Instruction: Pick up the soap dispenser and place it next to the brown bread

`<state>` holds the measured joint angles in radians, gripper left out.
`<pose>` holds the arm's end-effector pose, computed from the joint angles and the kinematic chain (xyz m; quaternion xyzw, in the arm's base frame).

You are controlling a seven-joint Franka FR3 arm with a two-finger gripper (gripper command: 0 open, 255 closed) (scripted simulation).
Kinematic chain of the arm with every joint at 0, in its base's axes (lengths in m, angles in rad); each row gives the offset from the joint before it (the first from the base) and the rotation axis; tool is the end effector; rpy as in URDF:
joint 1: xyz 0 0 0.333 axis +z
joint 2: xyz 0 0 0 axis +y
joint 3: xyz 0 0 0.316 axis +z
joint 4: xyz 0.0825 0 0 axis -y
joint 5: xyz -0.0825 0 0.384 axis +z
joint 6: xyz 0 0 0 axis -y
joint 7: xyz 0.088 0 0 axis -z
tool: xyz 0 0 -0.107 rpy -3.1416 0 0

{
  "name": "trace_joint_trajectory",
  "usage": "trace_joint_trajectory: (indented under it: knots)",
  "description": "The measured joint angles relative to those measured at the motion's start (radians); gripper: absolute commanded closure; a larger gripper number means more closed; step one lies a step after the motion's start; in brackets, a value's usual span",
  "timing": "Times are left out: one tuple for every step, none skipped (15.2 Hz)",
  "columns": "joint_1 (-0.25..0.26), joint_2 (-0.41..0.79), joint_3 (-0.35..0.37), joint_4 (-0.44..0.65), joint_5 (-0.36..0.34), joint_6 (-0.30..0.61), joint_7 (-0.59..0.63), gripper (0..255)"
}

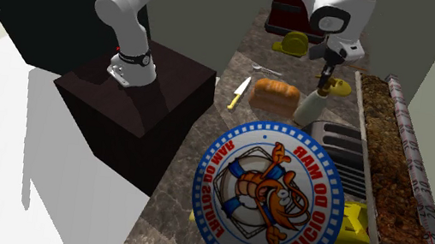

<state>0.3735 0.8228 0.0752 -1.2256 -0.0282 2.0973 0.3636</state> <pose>0.6918 0.3144 0.2827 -0.9989 -0.0366 -0.0176 0.0237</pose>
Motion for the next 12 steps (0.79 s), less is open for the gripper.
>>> trace_joint_trajectory:
  knots:
    - [0.0, 0.006, 0.0, -0.005, 0.0, 0.012, -0.001, 255]
    - [0.0, 0.014, -0.001, -0.006, -0.001, 0.02, -0.001, 255]
    - [0.0, 0.022, -0.001, -0.007, -0.001, 0.029, -0.001, 255]
    - [0.0, 0.032, -0.001, -0.002, -0.001, 0.034, -0.001, 255]
    - [0.001, 0.036, -0.001, -0.007, -0.002, 0.044, 0.0, 255]
    - [0.0, 0.04, -0.002, -0.014, -0.002, 0.054, -0.001, 255]
    - [0.001, 0.051, -0.002, -0.01, -0.002, 0.061, 0.0, 255]
    - [0.0, 0.058, -0.002, -0.013, -0.002, 0.071, -0.002, 255]
    - [0.001, 0.067, -0.003, -0.008, -0.003, 0.075, -0.001, 255]
    - [0.001, 0.076, -0.003, -0.009, -0.003, 0.084, -0.002, 255]
    - [0.0, 0.082, -0.003, -0.01, -0.003, 0.092, -0.003, 255]
    - [-0.001, 0.088, -0.004, -0.015, -0.003, 0.103, -0.004, 255]
